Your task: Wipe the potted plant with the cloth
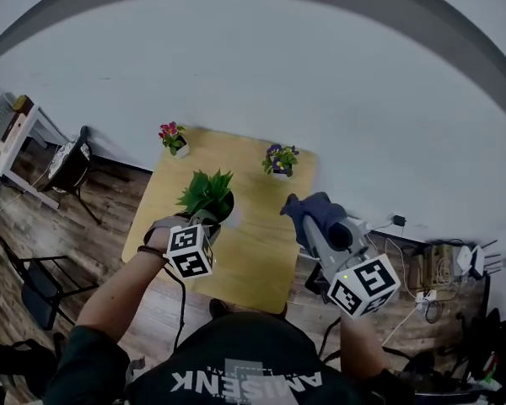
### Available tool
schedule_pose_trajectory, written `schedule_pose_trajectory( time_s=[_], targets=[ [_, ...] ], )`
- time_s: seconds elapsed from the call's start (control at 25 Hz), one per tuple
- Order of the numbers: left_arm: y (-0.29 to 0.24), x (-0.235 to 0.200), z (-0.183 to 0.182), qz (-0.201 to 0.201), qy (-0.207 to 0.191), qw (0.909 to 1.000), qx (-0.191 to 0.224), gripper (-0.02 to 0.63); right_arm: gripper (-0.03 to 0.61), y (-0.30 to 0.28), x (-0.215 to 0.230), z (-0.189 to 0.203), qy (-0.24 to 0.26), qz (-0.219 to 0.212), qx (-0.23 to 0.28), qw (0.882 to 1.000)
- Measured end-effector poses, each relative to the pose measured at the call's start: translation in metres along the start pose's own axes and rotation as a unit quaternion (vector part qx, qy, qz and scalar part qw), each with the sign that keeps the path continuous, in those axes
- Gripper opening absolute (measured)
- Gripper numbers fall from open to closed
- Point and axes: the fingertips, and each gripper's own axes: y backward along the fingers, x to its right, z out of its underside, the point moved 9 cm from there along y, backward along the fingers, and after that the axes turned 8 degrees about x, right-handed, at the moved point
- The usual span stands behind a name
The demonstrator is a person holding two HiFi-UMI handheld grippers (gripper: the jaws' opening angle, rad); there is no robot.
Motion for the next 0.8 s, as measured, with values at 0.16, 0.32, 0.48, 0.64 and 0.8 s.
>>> schedule_pose_trajectory(
  time_s=[0.16,0.32,0.48,0.64,0.8],
  targets=[
    [0.040,-0.013,-0.035,0.012,0.043,0.9984,0.036,0.017,0.045,-0.008,0.002,-0.014,0.007,-0.034,0.022,0.999],
    [0.073,-0.027,-0.064,-0.003,0.089,0.9944,0.058,0.017,0.046,-0.018,-0.003,-0.025,0.009,-0.073,0.038,0.997],
    [0.093,-0.038,-0.085,-0.011,0.112,0.9911,0.070,0.015,0.046,-0.027,-0.008,-0.029,0.009,-0.104,0.043,0.994],
    [0.108,-0.042,-0.102,-0.022,0.113,0.9906,0.073,0.015,0.046,-0.035,-0.020,-0.037,0.009,-0.131,0.052,0.990],
    [0.116,-0.041,-0.115,-0.027,0.132,0.9877,0.080,0.015,0.044,-0.047,-0.037,-0.041,0.018,-0.171,0.054,0.984]
  ],
)
